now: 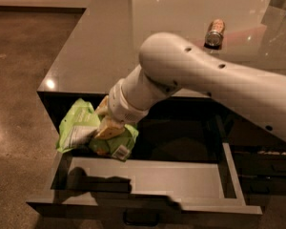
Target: Pick green rice chip bag from top drawer and place on counter
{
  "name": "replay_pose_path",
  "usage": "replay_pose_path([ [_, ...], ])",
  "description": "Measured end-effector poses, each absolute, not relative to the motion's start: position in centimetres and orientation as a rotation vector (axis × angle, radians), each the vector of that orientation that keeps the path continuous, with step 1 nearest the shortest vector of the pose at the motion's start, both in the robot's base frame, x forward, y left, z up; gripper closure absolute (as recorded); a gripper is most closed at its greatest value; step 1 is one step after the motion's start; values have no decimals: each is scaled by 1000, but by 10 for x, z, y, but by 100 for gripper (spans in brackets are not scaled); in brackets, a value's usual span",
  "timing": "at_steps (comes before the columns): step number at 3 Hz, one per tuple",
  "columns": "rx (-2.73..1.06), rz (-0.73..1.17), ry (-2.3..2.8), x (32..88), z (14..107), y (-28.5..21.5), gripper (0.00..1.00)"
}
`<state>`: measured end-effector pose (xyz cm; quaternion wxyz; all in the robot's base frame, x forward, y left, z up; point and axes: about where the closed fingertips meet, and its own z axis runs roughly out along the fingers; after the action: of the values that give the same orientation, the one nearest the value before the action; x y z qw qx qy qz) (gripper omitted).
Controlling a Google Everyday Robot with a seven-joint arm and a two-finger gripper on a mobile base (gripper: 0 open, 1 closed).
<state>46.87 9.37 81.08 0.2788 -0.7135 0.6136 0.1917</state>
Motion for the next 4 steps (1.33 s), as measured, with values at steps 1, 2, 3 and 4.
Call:
replay_pose_path([
  [1,-1932,462,1569,486,872,88,100],
  [2,-1992,409,1569,513,916,85,100],
  [3,-2045,379,1636,552,934,90,100],
  [4,-2019,347,1677,599,952,105,82],
])
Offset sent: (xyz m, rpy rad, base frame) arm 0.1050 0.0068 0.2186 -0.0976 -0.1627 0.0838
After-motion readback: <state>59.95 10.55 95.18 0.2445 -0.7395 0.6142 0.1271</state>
